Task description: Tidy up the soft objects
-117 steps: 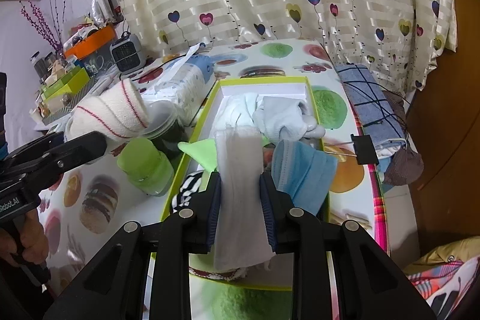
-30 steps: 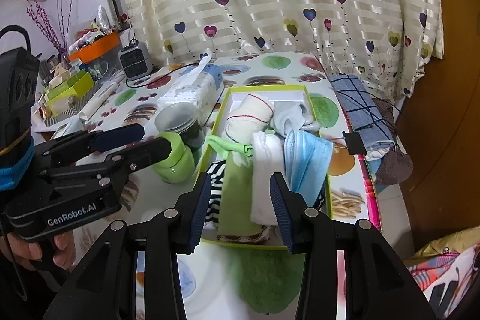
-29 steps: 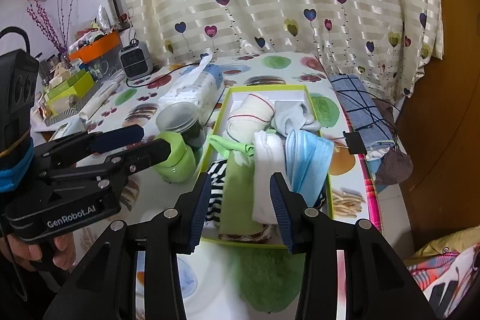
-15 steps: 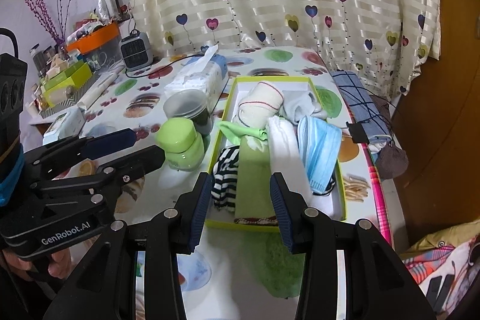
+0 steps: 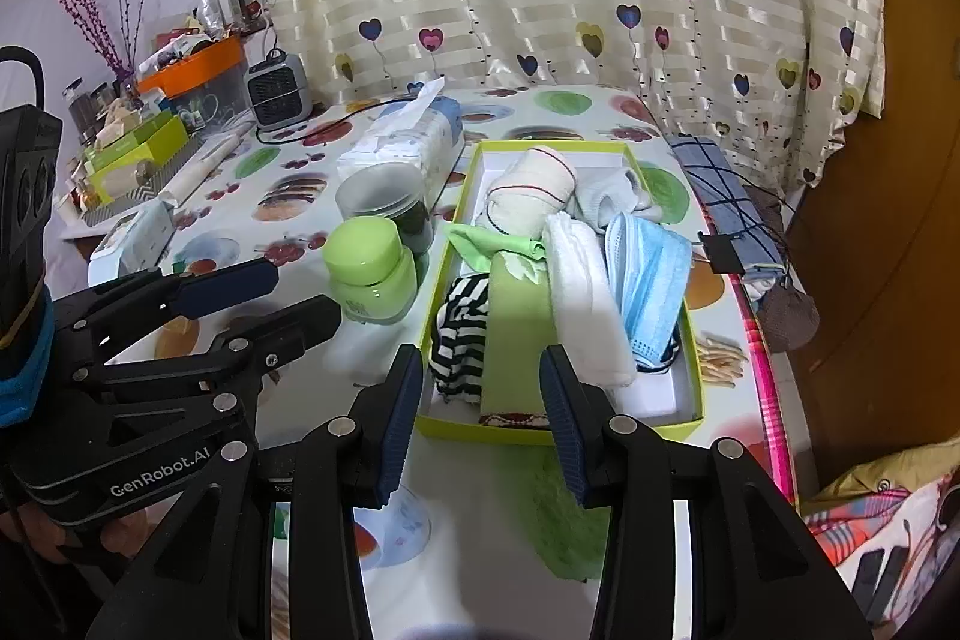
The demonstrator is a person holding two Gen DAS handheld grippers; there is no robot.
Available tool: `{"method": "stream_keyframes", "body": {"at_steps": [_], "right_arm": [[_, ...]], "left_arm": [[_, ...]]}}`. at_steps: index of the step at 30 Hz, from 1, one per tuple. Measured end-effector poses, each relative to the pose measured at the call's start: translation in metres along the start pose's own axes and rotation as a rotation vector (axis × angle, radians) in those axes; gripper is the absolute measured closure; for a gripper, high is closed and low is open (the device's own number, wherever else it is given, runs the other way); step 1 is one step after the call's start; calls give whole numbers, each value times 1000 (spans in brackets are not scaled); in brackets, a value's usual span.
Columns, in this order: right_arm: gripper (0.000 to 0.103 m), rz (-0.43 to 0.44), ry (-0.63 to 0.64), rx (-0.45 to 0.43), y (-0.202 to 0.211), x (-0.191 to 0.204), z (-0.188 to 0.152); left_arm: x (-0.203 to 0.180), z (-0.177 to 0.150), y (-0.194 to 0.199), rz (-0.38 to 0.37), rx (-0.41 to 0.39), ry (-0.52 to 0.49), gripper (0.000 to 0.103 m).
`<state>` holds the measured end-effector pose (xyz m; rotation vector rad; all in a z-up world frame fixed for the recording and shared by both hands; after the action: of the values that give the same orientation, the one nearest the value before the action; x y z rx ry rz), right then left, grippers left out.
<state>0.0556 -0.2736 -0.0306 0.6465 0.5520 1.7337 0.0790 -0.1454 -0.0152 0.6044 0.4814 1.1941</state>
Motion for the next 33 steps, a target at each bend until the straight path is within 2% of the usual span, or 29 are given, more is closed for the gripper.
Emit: {"method": "stream_keyframes", "body": {"at_steps": [9,33], "right_arm": [[61,0,2,-3,2,0,0],[61,4,3,9,1,3,-4]], "left_arm": [[0,-1,1,-22,12,19,53],[2,-4,-4,-12,26,30,53]]}}
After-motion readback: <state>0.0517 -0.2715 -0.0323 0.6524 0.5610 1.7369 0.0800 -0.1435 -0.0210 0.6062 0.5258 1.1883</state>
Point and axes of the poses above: each gripper's, at about its wrist camera, not at the fingertips, and y roughly against the way its jaws point, x to its left, z to its top, the point moved 6 cm from there along -y, roughly the way its jaws point, and after that the axes turned 3 degrees about z, right-handed, at the moved point
